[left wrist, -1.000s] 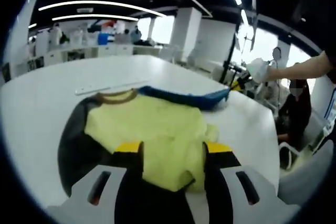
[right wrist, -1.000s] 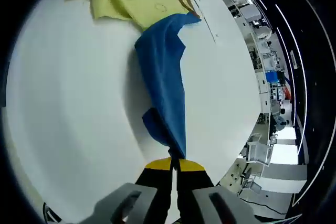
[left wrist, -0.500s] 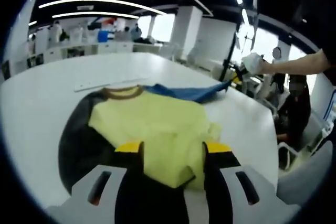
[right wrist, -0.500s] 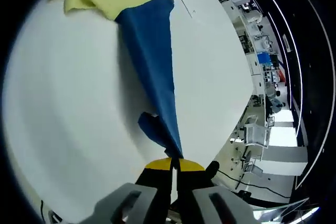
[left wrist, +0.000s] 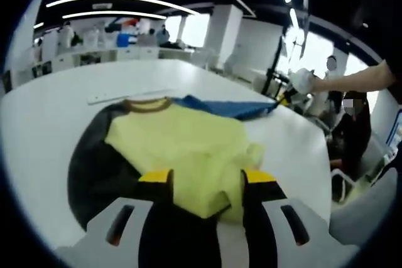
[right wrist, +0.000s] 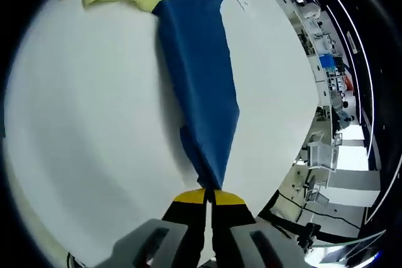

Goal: Fold the garment on the visible template until the final outline fits inside the template.

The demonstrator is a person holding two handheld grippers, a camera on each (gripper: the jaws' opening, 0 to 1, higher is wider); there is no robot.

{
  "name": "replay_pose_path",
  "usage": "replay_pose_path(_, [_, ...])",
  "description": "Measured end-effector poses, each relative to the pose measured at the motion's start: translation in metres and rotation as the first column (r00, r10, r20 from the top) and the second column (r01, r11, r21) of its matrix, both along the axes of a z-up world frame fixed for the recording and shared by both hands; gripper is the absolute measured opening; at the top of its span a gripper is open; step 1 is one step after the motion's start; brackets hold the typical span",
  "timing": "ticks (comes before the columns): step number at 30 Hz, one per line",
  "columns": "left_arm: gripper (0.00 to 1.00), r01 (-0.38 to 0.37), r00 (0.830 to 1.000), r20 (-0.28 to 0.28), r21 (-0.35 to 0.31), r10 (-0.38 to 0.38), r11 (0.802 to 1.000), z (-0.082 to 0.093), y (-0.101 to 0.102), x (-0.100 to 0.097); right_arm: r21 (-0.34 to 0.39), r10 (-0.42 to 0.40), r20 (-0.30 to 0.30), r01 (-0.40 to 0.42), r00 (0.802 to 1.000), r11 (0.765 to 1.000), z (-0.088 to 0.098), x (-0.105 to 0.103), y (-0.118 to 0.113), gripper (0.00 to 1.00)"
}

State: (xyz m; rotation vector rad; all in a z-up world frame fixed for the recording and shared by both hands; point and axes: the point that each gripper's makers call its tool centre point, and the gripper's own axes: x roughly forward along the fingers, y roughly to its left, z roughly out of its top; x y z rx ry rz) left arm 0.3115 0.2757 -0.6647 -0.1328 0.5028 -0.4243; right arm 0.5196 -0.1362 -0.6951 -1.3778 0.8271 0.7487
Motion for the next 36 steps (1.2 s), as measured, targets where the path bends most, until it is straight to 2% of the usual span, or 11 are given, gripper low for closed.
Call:
replay_pose_path(2, [0.39, 0.001, 1.000, 0.000, 0.000, -0.001, 1.000, 0.000, 0.000, 0.000, 0.013, -0.018, -0.023, 0.019, 1.000, 1.000, -0.005, -0.006, -0.002, 0.00])
replay_pose_path(7, [0.39, 0.008, 1.000, -0.003, -0.003, -0.008, 1.000, -0.001, -0.005, -0.001, 0.013, -0.022, -0.038, 0.023, 0.999, 1.000, -0.012, -0.012, -0.004, 0.00])
replay_pose_path(21, [0.39, 0.002, 1.000, -0.012, -0.007, -0.002, 1.000, -0.002, -0.003, -0.008, 0.005, -0.019, -0.031, 0.020, 0.999, 1.000, -0.017, -0.008, -0.006, 0.00])
replay_pose_path(23, [0.40, 0.000, 1.000, -0.012, -0.007, 0.000, 1.000, -0.002, -0.002, -0.008, 0.030, -0.021, -0.034, 0.022, 0.999, 0.999, -0.018, -0.010, -0.002, 0.02])
replay_pose_path(26, [0.40, 0.000, 1.000, -0.009, -0.009, 0.000, 1.000, -0.001, -0.002, -0.008, 0.069, -0.041, -0.056, 0.045, 0.998, 0.997, -0.021, -0.015, 0.000, 0.14])
replay_pose_path(29, [0.40, 0.000, 1.000, -0.009, -0.009, 0.000, 1.000, -0.001, -0.002, -0.008, 0.099, -0.044, -0.074, 0.052, 0.996, 0.994, -0.022, -0.022, 0.003, 0.15])
replay_pose_path(31, [0.41, -0.001, 1.000, -0.010, -0.011, 0.001, 1.000, 0.000, -0.002, -0.008, 0.141, -0.042, -0.093, 0.055, 0.995, 0.989, -0.022, -0.027, 0.007, 0.21])
replay_pose_path(32, [0.41, -0.001, 1.000, -0.009, -0.012, 0.001, 1.000, 0.000, -0.002, -0.008, 0.213, -0.078, -0.119, 0.102, 0.990, 0.972, -0.023, -0.031, 0.013, 0.23])
replay_pose_path(36, [0.41, -0.002, 1.000, -0.009, -0.014, 0.002, 1.000, 0.000, -0.001, -0.008, 0.297, -0.096, -0.126, 0.130, 0.987, 0.946, -0.014, -0.035, 0.019, 0.30])
